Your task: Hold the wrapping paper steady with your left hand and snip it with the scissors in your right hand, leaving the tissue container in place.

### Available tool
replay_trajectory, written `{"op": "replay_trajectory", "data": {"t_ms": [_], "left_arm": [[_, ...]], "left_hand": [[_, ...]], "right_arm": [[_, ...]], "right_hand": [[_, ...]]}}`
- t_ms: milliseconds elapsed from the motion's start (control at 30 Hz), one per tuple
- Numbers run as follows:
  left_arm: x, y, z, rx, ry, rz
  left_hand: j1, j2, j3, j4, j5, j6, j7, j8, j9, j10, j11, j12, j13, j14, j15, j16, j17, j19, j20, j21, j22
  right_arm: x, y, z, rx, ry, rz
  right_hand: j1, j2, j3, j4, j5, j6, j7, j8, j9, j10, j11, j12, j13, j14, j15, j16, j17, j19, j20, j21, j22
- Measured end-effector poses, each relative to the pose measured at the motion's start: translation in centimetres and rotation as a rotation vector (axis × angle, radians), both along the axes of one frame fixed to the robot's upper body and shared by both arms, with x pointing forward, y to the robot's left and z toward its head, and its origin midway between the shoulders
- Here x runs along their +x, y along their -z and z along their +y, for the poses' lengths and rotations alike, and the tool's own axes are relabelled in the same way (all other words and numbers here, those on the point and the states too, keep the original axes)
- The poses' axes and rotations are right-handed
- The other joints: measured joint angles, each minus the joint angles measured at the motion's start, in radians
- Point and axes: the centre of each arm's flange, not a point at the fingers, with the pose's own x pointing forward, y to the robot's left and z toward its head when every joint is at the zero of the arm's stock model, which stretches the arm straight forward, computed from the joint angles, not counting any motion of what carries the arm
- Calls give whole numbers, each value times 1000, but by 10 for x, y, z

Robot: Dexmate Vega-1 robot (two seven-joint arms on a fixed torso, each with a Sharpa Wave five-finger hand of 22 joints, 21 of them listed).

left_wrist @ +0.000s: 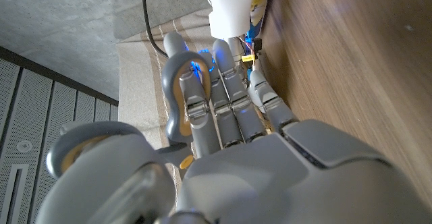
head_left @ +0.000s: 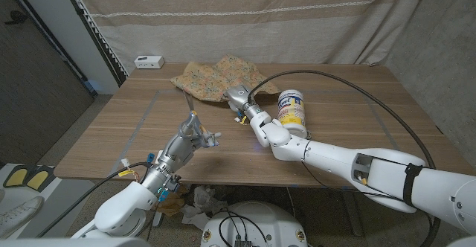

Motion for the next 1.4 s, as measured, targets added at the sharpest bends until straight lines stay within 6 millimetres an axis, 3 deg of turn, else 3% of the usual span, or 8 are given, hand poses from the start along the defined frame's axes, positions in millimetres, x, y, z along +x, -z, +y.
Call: {"op": "replay_trajectory", "data": {"t_ms": [100,833,1400], "left_arm": [[1,0,-1,1,0,2],[5,-5,-5,16,-1,25],[4,-6,-7,33,-8,67]], "left_hand": [[0,0,0,0,0,0,0,0,-1,0,0,0,0,0,0,0,-1,0,0,0,0],[-5,5,4,4,0,9,2,-7,2,3,3,0,1,0,0,0,-2,0,0,0,0],[-11,-1,4,4,0,7,4,-10,7,5,5,0,0,0,0,0,-5,0,0,0,0]], "right_arm": [[-3,-1,-6,9,-24,-20],[-16,-4,-48,96,-144,-157],[-25,-5,-80,156,-191,-270]], "right_hand": [[4,-4,5,1,-5,4,-4,-5,0,0,0,0,4,0,0,1,1,-18,0,1,5],[7,-1,25,8,-21,14,-2,-20,5,0,0,-1,14,9,-2,17,10,-25,4,27,24],[16,-11,25,8,-23,32,-6,-28,5,0,0,-1,14,9,-2,17,10,-37,5,47,42]]}}
